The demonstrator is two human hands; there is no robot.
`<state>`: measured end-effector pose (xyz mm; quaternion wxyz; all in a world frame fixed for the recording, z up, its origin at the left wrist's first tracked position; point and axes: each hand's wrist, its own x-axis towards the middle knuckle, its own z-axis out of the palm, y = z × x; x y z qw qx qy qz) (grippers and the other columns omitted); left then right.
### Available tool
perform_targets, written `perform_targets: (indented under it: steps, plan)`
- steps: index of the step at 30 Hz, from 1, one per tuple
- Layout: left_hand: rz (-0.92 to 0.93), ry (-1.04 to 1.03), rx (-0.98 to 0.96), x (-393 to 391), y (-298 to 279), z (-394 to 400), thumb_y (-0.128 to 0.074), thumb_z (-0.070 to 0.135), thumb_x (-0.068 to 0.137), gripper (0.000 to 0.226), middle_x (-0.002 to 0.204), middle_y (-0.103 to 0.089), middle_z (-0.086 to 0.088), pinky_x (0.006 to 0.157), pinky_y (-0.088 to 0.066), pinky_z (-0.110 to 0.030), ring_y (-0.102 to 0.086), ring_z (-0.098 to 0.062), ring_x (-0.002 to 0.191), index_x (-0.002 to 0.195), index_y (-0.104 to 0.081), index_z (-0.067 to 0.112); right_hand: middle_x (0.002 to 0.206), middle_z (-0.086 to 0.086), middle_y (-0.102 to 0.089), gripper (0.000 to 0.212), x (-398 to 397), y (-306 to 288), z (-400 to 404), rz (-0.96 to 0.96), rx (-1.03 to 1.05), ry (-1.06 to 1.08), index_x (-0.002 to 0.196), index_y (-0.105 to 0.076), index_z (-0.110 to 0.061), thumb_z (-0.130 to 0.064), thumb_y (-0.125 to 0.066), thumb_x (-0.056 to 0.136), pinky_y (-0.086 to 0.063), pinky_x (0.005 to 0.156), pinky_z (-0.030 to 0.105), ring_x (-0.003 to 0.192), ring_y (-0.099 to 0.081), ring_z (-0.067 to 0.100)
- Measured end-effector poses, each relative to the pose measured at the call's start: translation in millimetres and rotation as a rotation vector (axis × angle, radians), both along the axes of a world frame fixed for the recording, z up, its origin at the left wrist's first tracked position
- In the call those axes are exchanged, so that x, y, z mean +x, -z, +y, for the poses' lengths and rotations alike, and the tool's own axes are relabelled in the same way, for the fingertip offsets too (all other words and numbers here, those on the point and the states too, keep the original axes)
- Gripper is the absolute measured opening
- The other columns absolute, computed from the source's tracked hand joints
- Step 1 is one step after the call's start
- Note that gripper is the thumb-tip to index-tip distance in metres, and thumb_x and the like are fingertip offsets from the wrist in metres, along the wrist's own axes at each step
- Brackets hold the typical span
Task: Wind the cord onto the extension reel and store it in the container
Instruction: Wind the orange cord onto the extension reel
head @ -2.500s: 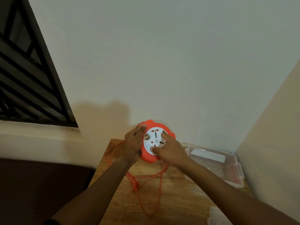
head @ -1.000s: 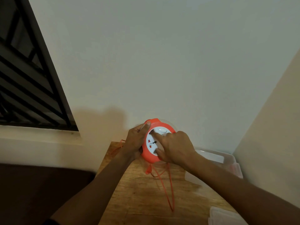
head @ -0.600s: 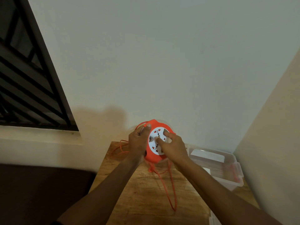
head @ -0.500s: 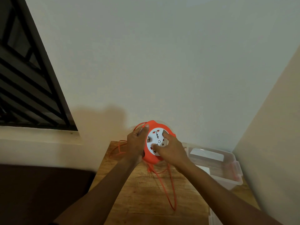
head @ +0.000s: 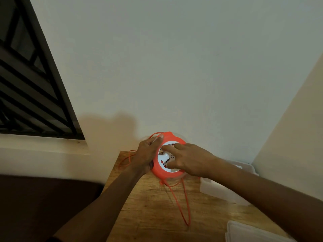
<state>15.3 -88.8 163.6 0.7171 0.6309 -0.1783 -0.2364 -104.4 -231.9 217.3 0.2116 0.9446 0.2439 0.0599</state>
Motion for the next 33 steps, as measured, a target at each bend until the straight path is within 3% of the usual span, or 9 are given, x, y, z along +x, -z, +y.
perform_targets:
  steps: [3,7,12,16,21,29,33]
  plan:
    - [-0.031,0.028,0.029,0,-2,0,-0.061,0.044,0.099,0.026,0.091,-0.083,-0.002,0.060,-0.062,-0.029,-0.081,-0.023,0.078,0.087,-0.082,0.036,0.148,0.014,-0.039,0.034,0,-1,0,0.044,-0.161,-0.045,0.118,-0.065,-0.026,-0.020,-0.072,0.085,-0.054,0.084,0.046,0.117,-0.052,0.038]
    - [-0.093,0.033,0.071,4,-1,0,-0.062,0.042,0.100,0.026,0.091,-0.083,-0.004,0.061,-0.063,-0.030,-0.081,-0.025,0.077,0.087,-0.082,0.034,0.152,0.016,-0.035,0.045,-1,7,3,0.027,-0.297,-0.010,0.132,-0.056,-0.031,-0.038,-0.068,0.090,-0.045,0.101,0.054,0.126,-0.044,0.041]
    - [-0.253,0.088,0.185,10,-4,-1,-0.060,0.042,0.101,0.028,0.079,-0.080,0.002,0.066,-0.063,-0.028,-0.077,-0.018,0.070,0.083,-0.076,0.028,0.113,0.012,-0.060,0.048,2,5,13,-0.014,-0.296,0.013,0.128,-0.057,-0.039,-0.042,-0.073,0.083,-0.045,0.089,0.046,0.101,-0.053,0.032]
    - [-0.303,0.078,0.205,12,-3,-1,-0.060,0.039,0.102,0.022,0.081,-0.081,0.007,0.067,-0.064,-0.027,-0.077,-0.016,0.071,0.088,-0.075,0.030,0.117,0.014,-0.059,0.065,1,12,13,-0.046,-0.275,0.071,0.136,-0.047,-0.037,-0.046,-0.077,0.079,-0.044,0.094,0.047,0.105,-0.055,0.033]
    - [-0.258,0.098,0.174,14,-3,-1,-0.060,0.038,0.102,0.025,0.084,-0.081,-0.002,0.066,-0.064,-0.029,-0.078,-0.023,0.074,0.091,-0.076,0.022,0.117,0.012,-0.057,0.074,2,6,7,-0.049,-0.340,0.076,0.139,-0.039,-0.041,-0.045,-0.079,0.076,-0.044,0.091,0.047,0.104,-0.052,0.033]
    - [-0.212,0.098,0.163,12,0,-4,-0.062,0.042,0.100,0.025,0.087,-0.082,-0.003,0.069,-0.066,-0.033,-0.079,-0.026,0.077,0.095,-0.077,0.023,0.120,0.012,-0.058,0.068,2,-4,12,0.026,-0.322,0.098,0.136,-0.047,-0.040,-0.045,-0.079,0.076,-0.042,0.092,0.048,0.113,-0.048,0.035]
    - [-0.185,0.077,0.157,8,1,-5,-0.061,0.043,0.100,0.022,0.085,-0.082,0.004,0.063,-0.063,-0.026,-0.079,-0.020,0.075,0.095,-0.076,0.028,0.120,0.013,-0.057,0.069,2,-2,12,0.013,-0.312,0.097,0.137,-0.044,-0.039,-0.042,-0.078,0.078,-0.044,0.093,0.048,0.111,-0.048,0.034]
